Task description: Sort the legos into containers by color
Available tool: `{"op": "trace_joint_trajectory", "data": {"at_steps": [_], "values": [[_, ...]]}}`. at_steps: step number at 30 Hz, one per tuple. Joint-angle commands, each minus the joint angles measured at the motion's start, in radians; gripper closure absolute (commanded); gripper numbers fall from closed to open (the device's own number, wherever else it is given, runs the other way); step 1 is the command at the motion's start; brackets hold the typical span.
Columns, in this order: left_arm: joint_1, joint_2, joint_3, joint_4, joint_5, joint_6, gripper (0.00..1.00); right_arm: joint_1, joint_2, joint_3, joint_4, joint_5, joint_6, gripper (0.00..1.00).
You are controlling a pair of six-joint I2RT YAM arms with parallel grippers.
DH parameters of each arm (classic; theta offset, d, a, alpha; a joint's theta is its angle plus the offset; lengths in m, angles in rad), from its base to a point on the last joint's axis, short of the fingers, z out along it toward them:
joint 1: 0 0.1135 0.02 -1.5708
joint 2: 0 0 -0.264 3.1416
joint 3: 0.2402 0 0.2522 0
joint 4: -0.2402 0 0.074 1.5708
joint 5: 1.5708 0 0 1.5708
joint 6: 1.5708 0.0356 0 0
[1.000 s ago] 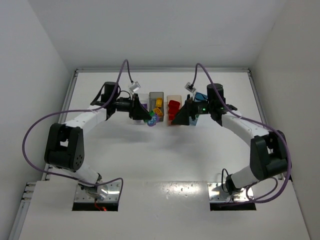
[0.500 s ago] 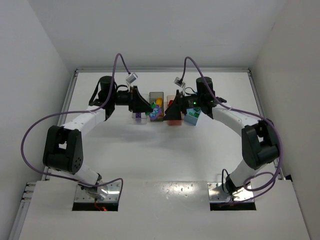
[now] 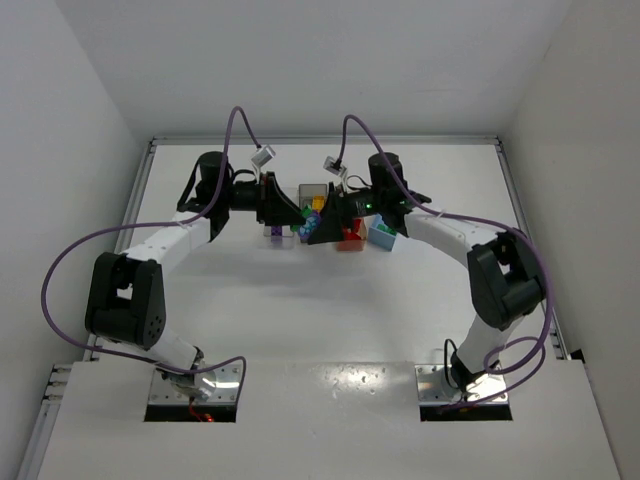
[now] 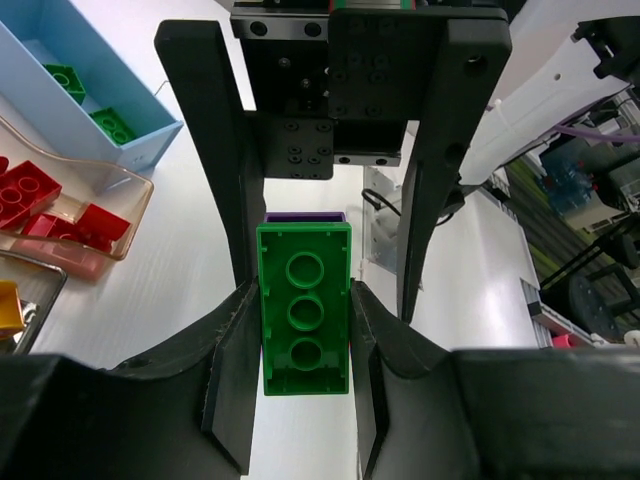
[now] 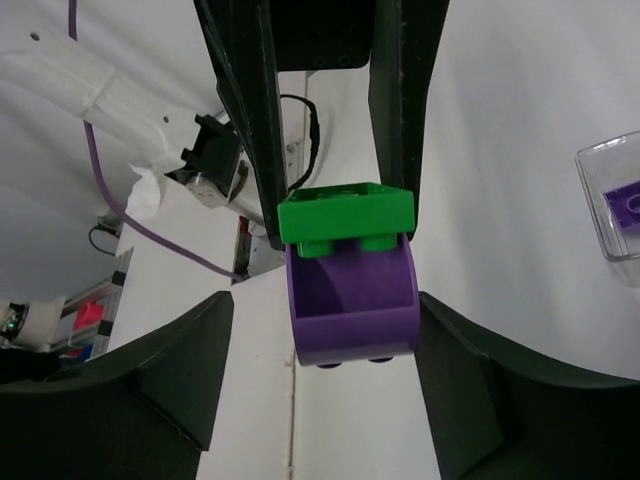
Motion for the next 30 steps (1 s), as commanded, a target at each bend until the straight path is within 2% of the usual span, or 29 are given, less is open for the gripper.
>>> {"op": "trace_joint_trajectory", "data": {"at_steps": [1, 2, 5, 7, 10, 11, 12, 14, 17, 20, 22, 25, 30], "values": [[-0.006, -0.049, 0.016, 0.017, 0.034, 0.017, 0.93, 0.005, 0.017, 0.060, 0.069, -0.023, -0.001, 0.32], [-0.006, -0.049, 0.016, -0.001, 0.034, 0.017, 0.93, 0.005, 0.017, 0.060, 0.078, -0.023, 0.014, 0.32], [-0.006, -0.049, 0.016, -0.047, 0.034, 0.058, 0.93, 0.005, 0.017, 0.060, 0.115, -0.023, 0.028, 0.41], [-0.006, -0.058, 0.016, -0.068, 0.043, 0.075, 0.93, 0.005, 0.017, 0.060, 0.127, -0.014, 0.028, 0.50], [-0.006, -0.058, 0.016, -0.098, 0.043, 0.116, 0.93, 0.005, 0.017, 0.060, 0.127, -0.014, 0.028, 0.76], [-0.006, -0.058, 0.016, -0.108, 0.043, 0.126, 0.93, 0.005, 0.017, 0.051, 0.127, -0.003, 0.028, 0.95], [-0.006, -0.058, 0.016, -0.108, 0.043, 0.126, 0.93, 0.005, 0.005, 0.037, 0.138, 0.006, 0.028, 0.99], [-0.006, -0.058, 0.016, -0.108, 0.032, 0.126, 0.93, 0.005, -0.008, 0.028, 0.126, 0.006, 0.017, 1.00], [-0.006, -0.067, 0.016, -0.070, -0.009, 0.112, 0.93, 0.005, -0.045, 0.019, -0.007, 0.006, -0.140, 1.00], [0.006, -0.068, 0.016, 0.036, -0.061, 0.032, 0.93, -0.008, -0.076, -0.013, -0.112, 0.006, -0.239, 1.00], [0.047, -0.068, 0.048, 0.114, -0.086, -0.018, 0.93, -0.008, -0.105, -0.038, -0.150, 0.006, -0.279, 1.00], [0.110, -0.045, 0.113, 0.149, -0.141, -0.040, 0.93, -0.020, -0.130, -0.052, -0.241, 0.032, -0.369, 1.00], [0.205, -0.034, 0.165, 0.180, -0.219, -0.063, 0.93, -0.020, -0.107, -0.048, -0.265, 0.058, -0.395, 1.00]]}}
